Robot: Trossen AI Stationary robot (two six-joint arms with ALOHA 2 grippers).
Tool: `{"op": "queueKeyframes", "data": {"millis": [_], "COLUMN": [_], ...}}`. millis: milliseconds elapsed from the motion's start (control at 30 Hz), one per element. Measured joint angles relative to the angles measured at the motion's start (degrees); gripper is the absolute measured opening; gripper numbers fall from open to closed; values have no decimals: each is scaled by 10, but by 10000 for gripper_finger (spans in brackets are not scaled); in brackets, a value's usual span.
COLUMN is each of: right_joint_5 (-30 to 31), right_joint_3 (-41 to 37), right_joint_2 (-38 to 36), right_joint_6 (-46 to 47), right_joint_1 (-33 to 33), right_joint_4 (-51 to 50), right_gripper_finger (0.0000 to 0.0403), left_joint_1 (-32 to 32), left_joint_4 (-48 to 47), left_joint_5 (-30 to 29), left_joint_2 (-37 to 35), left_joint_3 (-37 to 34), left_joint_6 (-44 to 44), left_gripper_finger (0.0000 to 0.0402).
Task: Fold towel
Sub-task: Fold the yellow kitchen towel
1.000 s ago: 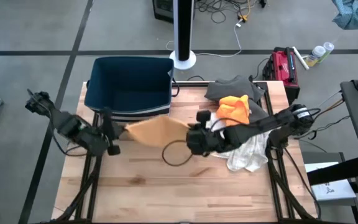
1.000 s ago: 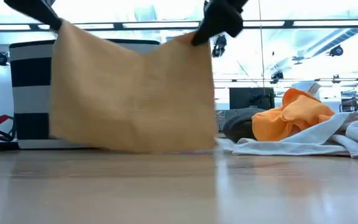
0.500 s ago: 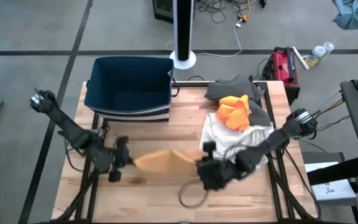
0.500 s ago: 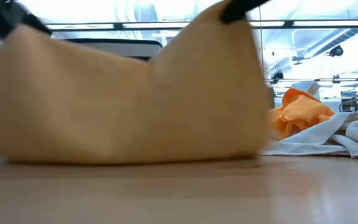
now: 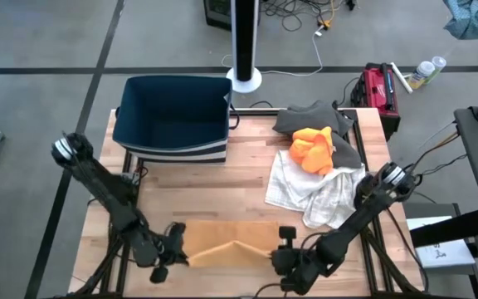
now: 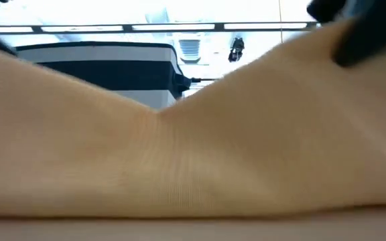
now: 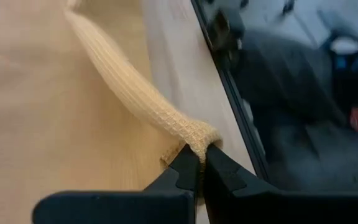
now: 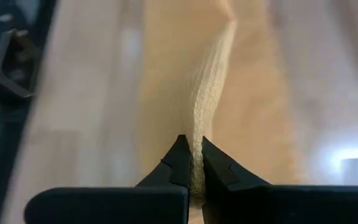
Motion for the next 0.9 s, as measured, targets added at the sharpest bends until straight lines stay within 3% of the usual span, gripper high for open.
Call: {"op": "queueKeyframes", "data": {"millis": [133, 400, 600, 900], "right_joint_5": [-59, -36, 1, -39], "right_joint_3": [0, 1, 0, 0], "right_joint_2": [23, 30, 28, 22], "right_joint_6": [50, 90, 74, 115], "right_joint_1": [4, 30, 32, 45], "right_joint_4": [27, 39, 39, 42], "right_gripper_finger": [16, 104, 148, 158], "left_joint_1": [-3, -27, -37, -46], "left_joint_4": [-16, -150, -219, -236], "left_joint_5": [70, 80, 37, 26], "left_joint_2": [65, 133, 132, 92], "left_joint_3": [43, 140, 181, 176], "left_joint_6": [-24, -76, -73, -104], "left_gripper_finger": [0, 47, 100, 147]}}
